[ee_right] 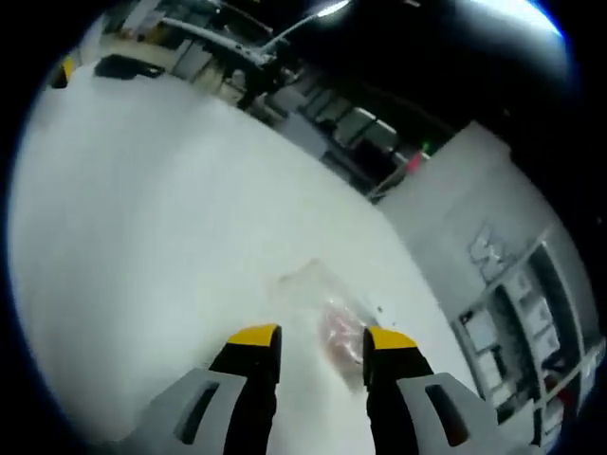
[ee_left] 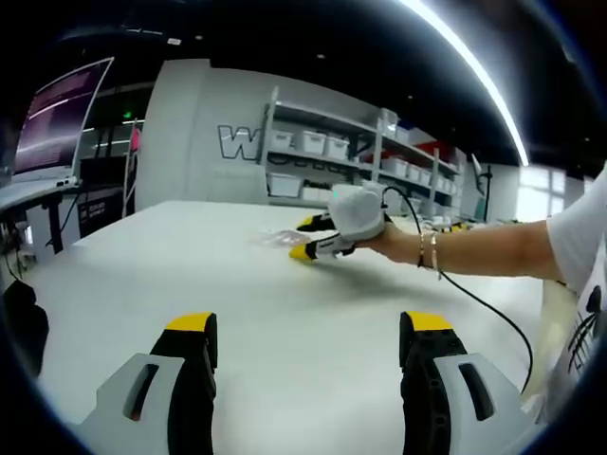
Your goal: Open the resealable bag by pulling the two sides of the seal apart until the entire bag opening is separated and visibly accessible.
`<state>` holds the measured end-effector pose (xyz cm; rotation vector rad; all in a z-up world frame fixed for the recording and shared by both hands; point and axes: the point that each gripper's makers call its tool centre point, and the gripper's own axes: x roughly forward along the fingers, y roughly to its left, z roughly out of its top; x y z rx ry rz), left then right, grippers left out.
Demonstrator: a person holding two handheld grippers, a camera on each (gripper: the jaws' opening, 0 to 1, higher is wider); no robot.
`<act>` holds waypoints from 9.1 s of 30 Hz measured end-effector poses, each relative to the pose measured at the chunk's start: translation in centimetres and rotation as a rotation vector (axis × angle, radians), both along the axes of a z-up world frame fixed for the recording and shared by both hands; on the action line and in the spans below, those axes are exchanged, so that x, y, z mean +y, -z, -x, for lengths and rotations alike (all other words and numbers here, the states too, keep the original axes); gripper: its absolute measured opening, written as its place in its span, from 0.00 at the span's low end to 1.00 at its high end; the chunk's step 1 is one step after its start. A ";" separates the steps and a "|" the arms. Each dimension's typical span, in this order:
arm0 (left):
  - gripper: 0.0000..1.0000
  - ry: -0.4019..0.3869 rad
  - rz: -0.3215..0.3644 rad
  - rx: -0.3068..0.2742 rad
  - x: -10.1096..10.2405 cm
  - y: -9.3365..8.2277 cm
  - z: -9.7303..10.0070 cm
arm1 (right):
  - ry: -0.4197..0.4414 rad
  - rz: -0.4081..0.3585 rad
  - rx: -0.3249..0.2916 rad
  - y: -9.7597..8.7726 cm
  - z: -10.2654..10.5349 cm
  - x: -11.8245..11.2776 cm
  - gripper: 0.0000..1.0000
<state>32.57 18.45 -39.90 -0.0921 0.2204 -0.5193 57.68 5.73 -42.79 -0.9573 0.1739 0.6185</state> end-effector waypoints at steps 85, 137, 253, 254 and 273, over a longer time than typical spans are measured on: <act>0.77 -0.004 -0.014 -0.056 -0.1 -2.4 1.4 | 0.163 -0.570 0.045 -7.4 0.1 -3.2 0.00; 0.77 0.013 -0.030 -0.108 -1.0 -4.6 3.9 | 0.108 -0.600 -0.030 -11.3 4.5 -3.3 0.00; 0.76 0.111 -0.055 -0.089 -5.0 -3.4 5.0 | 0.012 -0.877 -0.055 -11.9 22.3 -7.2 0.00; 0.76 0.111 -0.056 -0.089 -5.0 -3.4 4.9 | 0.011 -0.877 -0.056 -11.9 22.5 -7.3 0.00; 0.76 0.120 -0.059 -0.082 -5.4 -3.2 4.9 | -0.007 -0.925 -0.042 -11.8 25.7 -7.2 0.00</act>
